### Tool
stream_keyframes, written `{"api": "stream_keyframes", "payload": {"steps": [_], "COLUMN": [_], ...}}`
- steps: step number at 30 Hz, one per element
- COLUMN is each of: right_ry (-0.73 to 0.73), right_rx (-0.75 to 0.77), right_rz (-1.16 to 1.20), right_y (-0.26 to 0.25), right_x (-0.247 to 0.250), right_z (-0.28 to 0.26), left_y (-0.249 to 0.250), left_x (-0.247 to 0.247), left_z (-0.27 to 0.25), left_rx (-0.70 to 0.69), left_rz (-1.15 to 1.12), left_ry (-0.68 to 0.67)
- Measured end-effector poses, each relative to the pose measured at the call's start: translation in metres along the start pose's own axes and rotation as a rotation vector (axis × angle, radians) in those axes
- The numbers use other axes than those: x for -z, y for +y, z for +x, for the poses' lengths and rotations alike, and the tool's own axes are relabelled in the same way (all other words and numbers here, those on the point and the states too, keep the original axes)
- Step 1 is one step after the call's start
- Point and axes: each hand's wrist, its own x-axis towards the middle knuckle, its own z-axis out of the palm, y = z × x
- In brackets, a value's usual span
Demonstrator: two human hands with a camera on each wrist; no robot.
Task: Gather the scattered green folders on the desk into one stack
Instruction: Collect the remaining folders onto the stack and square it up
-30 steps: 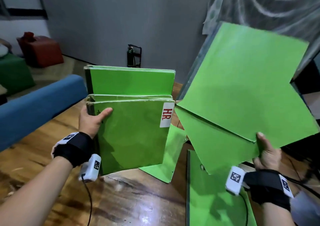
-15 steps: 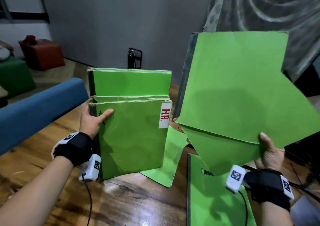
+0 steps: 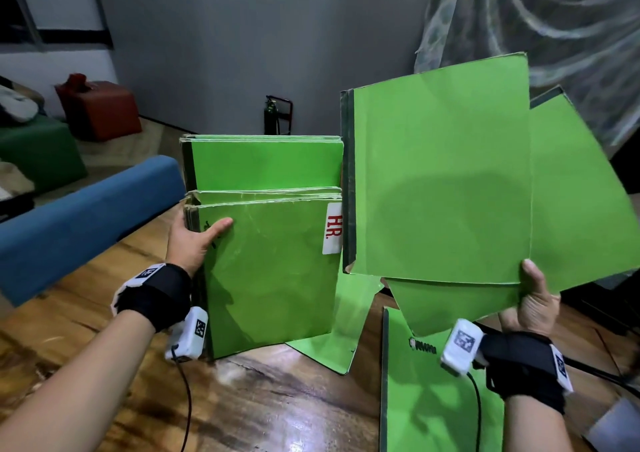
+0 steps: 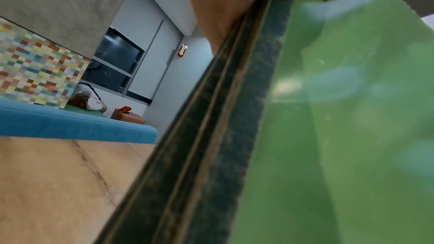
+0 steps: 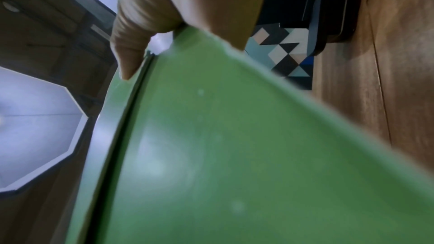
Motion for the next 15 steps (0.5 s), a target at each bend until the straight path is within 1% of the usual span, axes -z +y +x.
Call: {"api": "stream_keyframes", "payload": {"steps": [1,3,5,7,9,11,13,14,15], "right_ry": [0.019,0.097,0.129,0.097,0.043,0.046,0.005,-0.005,-0.048], "right_rx": [0.013,0.039,-0.020,-0.111,-0.190,-0.258,-0.276,-0.265,-0.256], "right_rz": [-0.013,-0.153,-0.314,-0.385,-0.365,-0.394,-0.466,-0.541,-0.607], "right_y": [0.002,0.009,0.021,0.044,0.068,0.085,0.099,0.105,0.110], "right_x": [0.000,0.000,0.001,0.003,0.004,-0.004,-0.018,-0.025,-0.034], "right_z": [0.000,-0.006,-0.012,-0.013,-0.009,-0.006,-0.005,-0.006,-0.007], "left_y": [-0.001,-0.005,-0.009,-0.011,-0.012,-0.015,-0.016,-0.017,-0.018], "left_x": [0.000,0.001,0.000,0.000,0.000,0.000,0.000,0.001,0.001], "left_z": [0.001,0.002,0.005,0.006,0.007,0.009,0.008,0.009,0.009], "left_rx": [-0.001,-0.010,-0.020,-0.023,-0.029,-0.034,-0.037,-0.047,-0.059], "left_rz": [-0.001,-0.008,-0.015,-0.004,0.001,-0.003,-0.010,-0.011,-0.011], "left_ry": [-0.002,0.002,0.009,0.030,0.044,0.051,0.048,0.055,0.058]}}
